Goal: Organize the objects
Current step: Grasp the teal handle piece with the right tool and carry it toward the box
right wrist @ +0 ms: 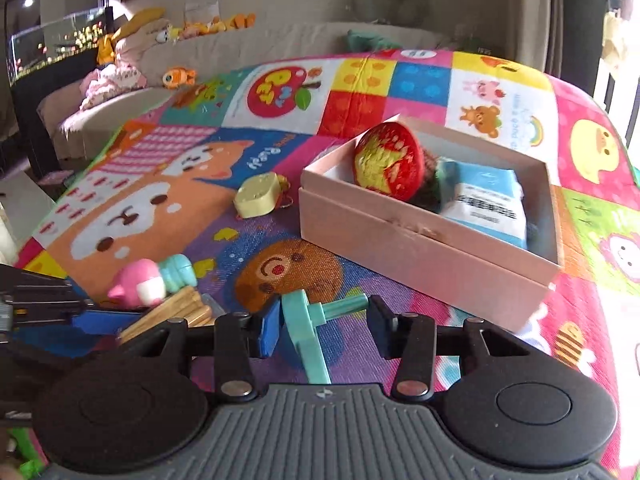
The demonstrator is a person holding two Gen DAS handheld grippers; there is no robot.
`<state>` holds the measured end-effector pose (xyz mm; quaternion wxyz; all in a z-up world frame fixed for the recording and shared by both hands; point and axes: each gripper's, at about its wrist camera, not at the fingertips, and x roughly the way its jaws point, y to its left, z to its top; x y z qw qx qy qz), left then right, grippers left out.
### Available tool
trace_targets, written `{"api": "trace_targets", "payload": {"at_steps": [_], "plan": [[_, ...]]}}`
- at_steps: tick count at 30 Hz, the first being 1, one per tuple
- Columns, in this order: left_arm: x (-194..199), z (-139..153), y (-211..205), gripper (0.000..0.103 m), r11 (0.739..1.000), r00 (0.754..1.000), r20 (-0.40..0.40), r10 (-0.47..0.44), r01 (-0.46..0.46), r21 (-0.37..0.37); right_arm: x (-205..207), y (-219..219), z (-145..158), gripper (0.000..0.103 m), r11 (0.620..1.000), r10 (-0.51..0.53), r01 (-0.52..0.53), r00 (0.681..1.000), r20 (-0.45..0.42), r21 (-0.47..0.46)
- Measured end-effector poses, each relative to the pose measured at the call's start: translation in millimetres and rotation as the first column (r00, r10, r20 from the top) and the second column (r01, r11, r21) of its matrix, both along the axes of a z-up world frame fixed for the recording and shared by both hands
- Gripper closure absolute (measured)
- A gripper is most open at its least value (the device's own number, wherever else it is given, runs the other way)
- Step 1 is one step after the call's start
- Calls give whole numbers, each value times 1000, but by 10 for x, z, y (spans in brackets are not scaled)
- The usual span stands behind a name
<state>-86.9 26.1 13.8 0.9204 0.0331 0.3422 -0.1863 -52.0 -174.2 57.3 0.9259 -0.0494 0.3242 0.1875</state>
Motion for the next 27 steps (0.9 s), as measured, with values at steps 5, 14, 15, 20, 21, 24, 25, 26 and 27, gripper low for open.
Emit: {"api": "trace_targets", "payload": {"at_steps": [5,14,15,20,21,24,25,26,27], "plan": [[-55,30,-100,66,999,999,-2,-38,38,5,-373,-401,360,59,997,-70,67,993,99,34],[264,682,-292,67,994,994,97,-52,62,-96,-718,-939,671,59,978,-190,161,948,253,131],[345,785,-348,67,995,988,144,-46,58,-82,-718,-969,650,59,976,-198,167,948,249,141],[1063,987,-628,66,963,989,141,-49,85,-257,-694,-1065,479,59,965,-227,190,950,216,179],[1250,951,-694,66,949,994,92,-62,87,-302,-681,-1076,443,59,964,-231,194,950,210,183],[1735,710,-950,66,942,997,-40,-68,51,-333,-642,-1110,353,59,961,-238,201,952,192,192],[1852,613,-1027,66,952,996,-70,-50,26,-305,-634,-1124,329,59,960,-240,204,953,188,192],[1929,537,-1080,66,965,997,-76,-15,-6,-262,-626,-1135,307,59,959,-244,209,952,186,189],[1980,493,-1106,66,971,999,-49,-1,-11,-239,-626,-1150,287,59,959,-249,215,950,186,185]]}}
